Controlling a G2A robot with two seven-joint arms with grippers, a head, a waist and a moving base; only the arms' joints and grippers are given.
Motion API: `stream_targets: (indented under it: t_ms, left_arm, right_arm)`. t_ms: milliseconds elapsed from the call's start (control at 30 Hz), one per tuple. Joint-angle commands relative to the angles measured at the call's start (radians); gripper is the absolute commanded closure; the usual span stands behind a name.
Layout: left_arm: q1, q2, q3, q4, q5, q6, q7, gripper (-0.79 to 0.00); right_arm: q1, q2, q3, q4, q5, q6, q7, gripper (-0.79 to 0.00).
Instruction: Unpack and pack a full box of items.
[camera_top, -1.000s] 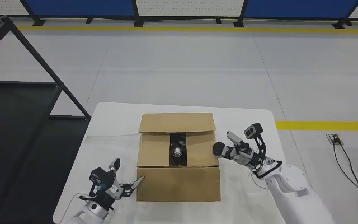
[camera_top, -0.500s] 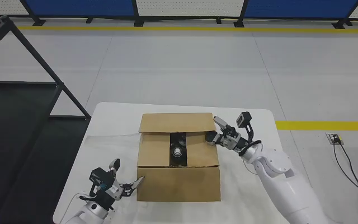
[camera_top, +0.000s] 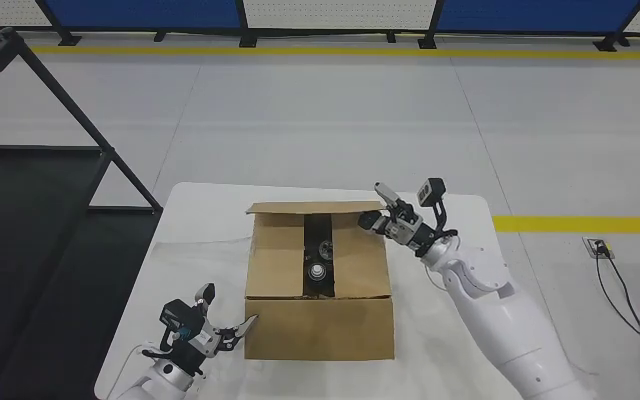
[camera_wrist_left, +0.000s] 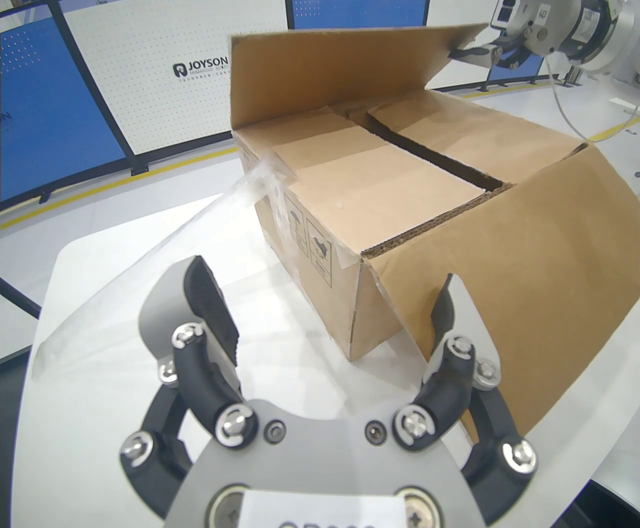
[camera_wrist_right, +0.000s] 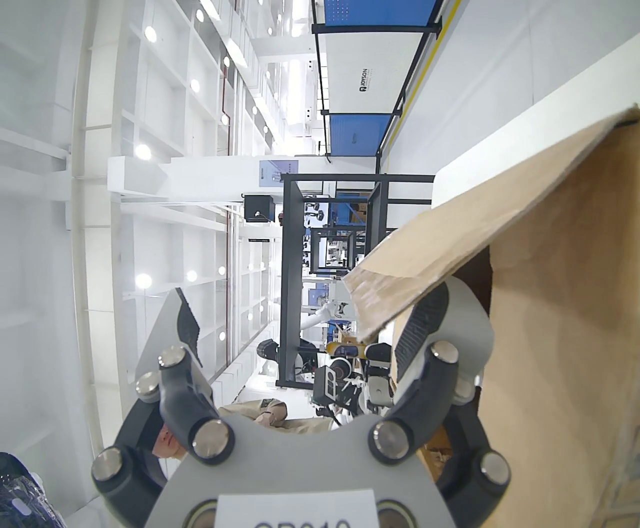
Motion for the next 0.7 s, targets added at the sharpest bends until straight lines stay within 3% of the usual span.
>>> stream_targets:
  t_ms: [0,333,667]
  left_arm:
    - [0.0,0.0,0.0,0.0,0.0,0.0,0.0,-0.785]
    - [0.0,0.0,0.0,0.0,0.0,0.0,0.0,-0.785]
    - [0.0,0.0,0.0,0.0,0.0,0.0,0.0,-0.785]
  right_arm:
    - [0.011,-0.004,-0.002,0.006,-0.006,-0.015,0.005,-0.785]
    - [0.112,-0.04,-0.044,0.065,-0.087,-0.005,-0.139,-0.785]
    - [0.265,-0.116,-0.178,0.194,-0.216,0.033,-0.345,-0.785]
